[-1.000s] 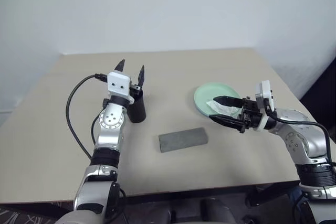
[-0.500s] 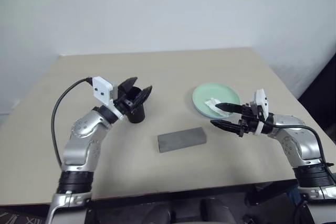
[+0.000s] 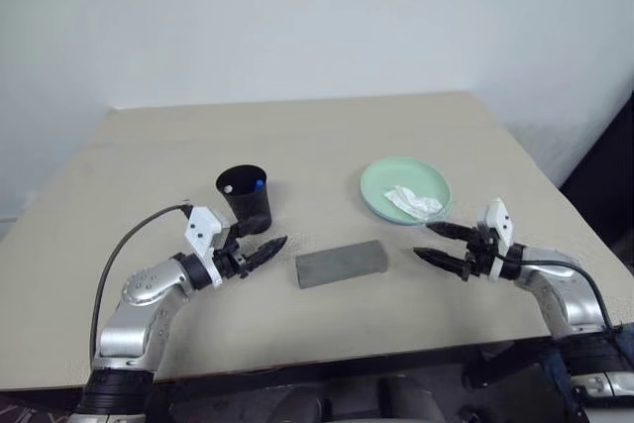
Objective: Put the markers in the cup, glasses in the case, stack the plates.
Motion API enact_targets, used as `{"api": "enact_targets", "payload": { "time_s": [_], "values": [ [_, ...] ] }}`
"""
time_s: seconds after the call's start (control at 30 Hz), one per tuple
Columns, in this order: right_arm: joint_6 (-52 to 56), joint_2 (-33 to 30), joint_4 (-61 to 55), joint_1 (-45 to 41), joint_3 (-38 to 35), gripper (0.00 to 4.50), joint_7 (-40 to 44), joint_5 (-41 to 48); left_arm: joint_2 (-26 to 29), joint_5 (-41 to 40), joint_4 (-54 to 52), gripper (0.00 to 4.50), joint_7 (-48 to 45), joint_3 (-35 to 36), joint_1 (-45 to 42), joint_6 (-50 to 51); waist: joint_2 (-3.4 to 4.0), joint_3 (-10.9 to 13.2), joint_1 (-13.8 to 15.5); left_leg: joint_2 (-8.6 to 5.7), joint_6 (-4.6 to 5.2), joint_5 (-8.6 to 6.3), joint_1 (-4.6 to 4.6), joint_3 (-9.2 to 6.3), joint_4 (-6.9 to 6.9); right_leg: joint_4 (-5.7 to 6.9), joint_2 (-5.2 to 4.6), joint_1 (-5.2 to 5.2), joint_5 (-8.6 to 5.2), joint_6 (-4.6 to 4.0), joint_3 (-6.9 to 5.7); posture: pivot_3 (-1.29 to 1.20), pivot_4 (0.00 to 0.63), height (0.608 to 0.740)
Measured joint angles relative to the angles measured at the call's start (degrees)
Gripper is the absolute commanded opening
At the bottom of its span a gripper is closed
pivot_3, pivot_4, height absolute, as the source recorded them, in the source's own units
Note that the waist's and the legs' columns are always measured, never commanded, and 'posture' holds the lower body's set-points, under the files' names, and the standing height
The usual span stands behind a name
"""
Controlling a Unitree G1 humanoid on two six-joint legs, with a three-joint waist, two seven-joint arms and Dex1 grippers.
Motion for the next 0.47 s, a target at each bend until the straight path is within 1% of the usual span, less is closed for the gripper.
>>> {"api": "enact_targets", "payload": {
  "time_s": [0.17, 0.47],
  "values": [
    [-0.98, -0.05, 0.74, 0.05, -1.32, 3.62, -1.39, -0.08, -0.89, 1.31, 3.40, 3.19, -0.35, 0.34, 0.34, -3.71, 0.00, 0.00, 0.00, 0.10, 0.00, 0.00, 0.08, 0.17, 0.03, 0.00, 0.00, 0.05, 0.00, 0.00, -0.01, 0.00, 0.000, 0.740],
    [1.01, -1.02, -2.04, 3.22, -1.86, 3.62, -1.95, 0.05, -1.79, 2.03, 1.27, 3.19, -0.06, 0.42, 4.69, -4.56, -0.01, 0.00, 0.02, 0.10, 0.10, -0.08, 0.06, 0.18, 0.02, -0.01, -0.02, 0.01, 0.00, 0.00, 0.00, 0.00, 0.000, 0.740]
  ]
}}
